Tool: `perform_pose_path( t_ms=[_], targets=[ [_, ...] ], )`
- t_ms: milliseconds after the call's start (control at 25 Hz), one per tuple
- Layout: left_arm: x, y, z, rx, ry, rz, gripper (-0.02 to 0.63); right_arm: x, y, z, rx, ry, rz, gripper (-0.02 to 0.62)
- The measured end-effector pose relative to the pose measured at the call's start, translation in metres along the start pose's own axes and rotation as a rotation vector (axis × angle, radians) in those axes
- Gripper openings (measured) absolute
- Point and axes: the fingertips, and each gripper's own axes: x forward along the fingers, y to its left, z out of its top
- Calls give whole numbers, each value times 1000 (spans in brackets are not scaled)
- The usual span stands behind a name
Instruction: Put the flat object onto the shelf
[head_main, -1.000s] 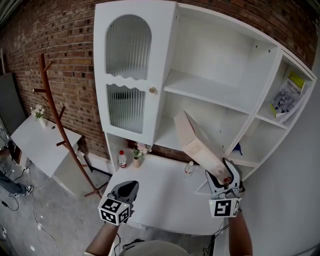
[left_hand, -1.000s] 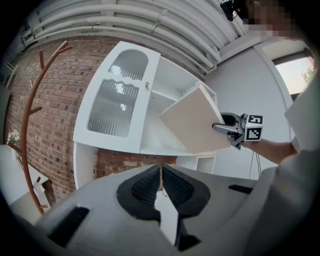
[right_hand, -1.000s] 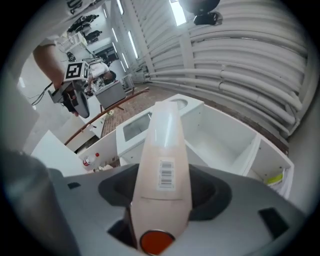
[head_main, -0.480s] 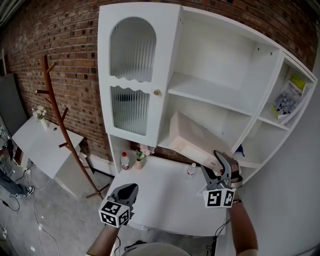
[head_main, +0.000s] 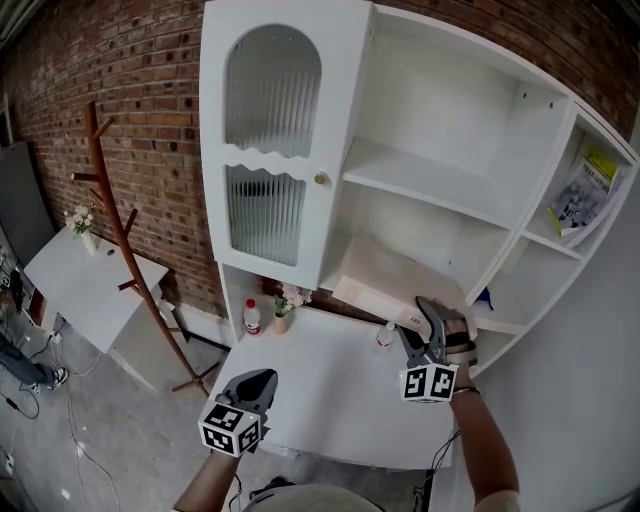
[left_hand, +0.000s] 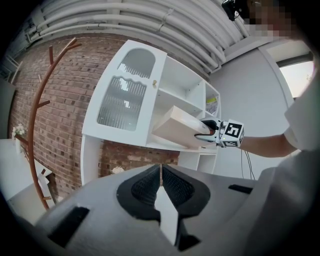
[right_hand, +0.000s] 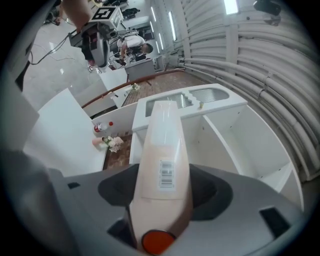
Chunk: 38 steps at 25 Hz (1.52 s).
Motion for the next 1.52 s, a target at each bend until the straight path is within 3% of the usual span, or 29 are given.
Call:
perform_pose_path(
  t_ms=[480,960,1520],
  targets=[
    [15,-13,-23,-19,51,-28,34,34,38,-23,-104,17,74,291],
    [34,-24,-25,-9,88,-77,34,61,69,-47,-49,62,199,298],
    [47,-23,-24,-11,98,-98,34,80,71,-37,210,27,429,307]
  ],
)
